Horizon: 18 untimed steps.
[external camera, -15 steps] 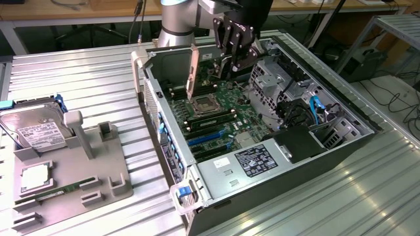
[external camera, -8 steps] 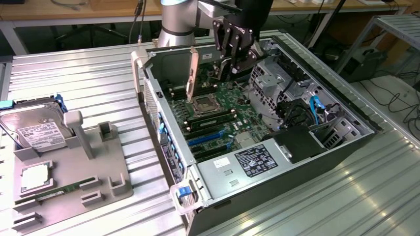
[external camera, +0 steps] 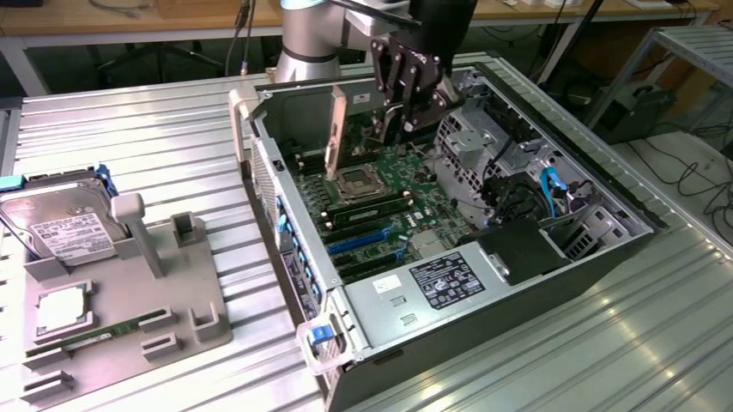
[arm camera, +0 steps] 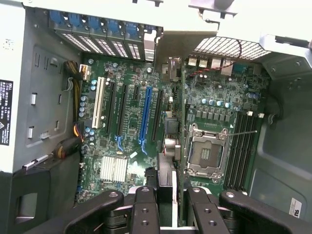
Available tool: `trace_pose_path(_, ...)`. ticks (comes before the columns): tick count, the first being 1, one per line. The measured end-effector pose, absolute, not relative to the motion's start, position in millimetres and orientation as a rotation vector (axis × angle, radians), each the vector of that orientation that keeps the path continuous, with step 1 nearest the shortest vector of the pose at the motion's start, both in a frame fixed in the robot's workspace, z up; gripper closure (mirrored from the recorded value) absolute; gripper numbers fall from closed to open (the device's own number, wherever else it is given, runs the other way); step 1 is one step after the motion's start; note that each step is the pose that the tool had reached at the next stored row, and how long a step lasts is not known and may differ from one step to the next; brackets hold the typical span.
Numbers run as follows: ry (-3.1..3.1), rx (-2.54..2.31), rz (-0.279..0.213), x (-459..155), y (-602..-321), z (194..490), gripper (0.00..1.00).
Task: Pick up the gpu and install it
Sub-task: 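Insert the gpu into the slot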
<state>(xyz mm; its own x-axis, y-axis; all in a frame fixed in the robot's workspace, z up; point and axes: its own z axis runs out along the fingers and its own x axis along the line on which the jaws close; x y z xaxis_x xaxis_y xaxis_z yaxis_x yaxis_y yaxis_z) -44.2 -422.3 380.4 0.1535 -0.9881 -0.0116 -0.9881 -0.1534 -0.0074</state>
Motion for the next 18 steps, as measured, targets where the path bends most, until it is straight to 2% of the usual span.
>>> trace_pose_path(18, 2.035, -2.376, 0.006, -44.1, -422.4, 371.3, 0.72)
